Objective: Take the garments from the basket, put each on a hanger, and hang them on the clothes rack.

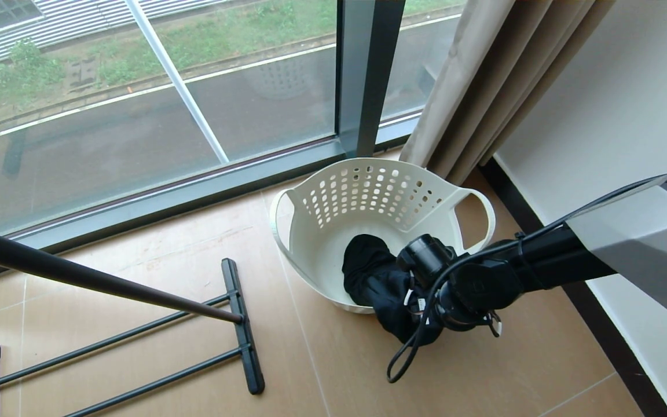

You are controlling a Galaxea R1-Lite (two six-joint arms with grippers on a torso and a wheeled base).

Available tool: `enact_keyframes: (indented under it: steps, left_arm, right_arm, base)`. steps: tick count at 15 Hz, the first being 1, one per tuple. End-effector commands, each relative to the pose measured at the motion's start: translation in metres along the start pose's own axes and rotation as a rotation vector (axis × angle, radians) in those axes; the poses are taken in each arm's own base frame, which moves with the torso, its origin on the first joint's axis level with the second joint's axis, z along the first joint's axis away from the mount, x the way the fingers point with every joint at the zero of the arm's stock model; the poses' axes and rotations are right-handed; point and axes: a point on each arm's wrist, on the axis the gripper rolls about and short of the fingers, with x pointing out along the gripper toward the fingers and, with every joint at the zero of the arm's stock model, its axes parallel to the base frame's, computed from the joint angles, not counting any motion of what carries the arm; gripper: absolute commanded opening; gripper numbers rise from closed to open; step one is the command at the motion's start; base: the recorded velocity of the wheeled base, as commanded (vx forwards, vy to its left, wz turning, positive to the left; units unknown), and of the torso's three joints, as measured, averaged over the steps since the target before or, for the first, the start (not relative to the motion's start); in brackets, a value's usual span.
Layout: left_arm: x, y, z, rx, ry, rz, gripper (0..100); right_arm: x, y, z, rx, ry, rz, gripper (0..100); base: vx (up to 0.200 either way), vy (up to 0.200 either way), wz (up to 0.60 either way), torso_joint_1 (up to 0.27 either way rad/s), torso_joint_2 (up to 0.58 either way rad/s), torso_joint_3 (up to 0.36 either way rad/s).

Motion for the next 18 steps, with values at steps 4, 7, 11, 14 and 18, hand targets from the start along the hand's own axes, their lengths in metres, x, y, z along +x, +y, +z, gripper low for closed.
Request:
enact_keyframes:
  steps: [4, 7, 11, 14, 18]
  left_arm:
    - [0.000, 0.000, 0.000, 0.000, 0.001, 0.002, 100]
    - [0.000, 0.000, 0.000, 0.000, 0.001, 0.002, 100]
    - [0.000, 0.000, 0.000, 0.000, 0.001, 0.000, 100]
    - [0.000, 0.000, 0.000, 0.000, 0.001, 0.002, 100]
    - [0.000, 0.000, 0.000, -0.002, 0.001, 0.003, 100]
  right_arm:
    - [0.022, -0.003, 0.005, 0.009, -0.005, -0.012, 100]
    - [0.032, 0.002, 0.008, -0.001, -0.041, 0.007, 100]
    - [0.043, 0.002, 0.012, 0.014, -0.065, 0.014, 0]
    - [0.049, 0.007, 0.013, 0.021, -0.092, 0.025, 0]
    - [0.055, 0.006, 0.009, 0.018, -0.088, 0.010, 0]
  base:
    - [0.000, 0.000, 0.00, 0.000, 0.00, 0.000]
    - [0.000, 0.000, 0.00, 0.000, 0.00, 0.000]
    - [0.000, 0.000, 0.00, 0.000, 0.00, 0.000]
    - [0.000, 0.000, 0.00, 0.000, 0.00, 0.000]
    - [0.000, 0.000, 0.00, 0.000, 0.00, 0.000]
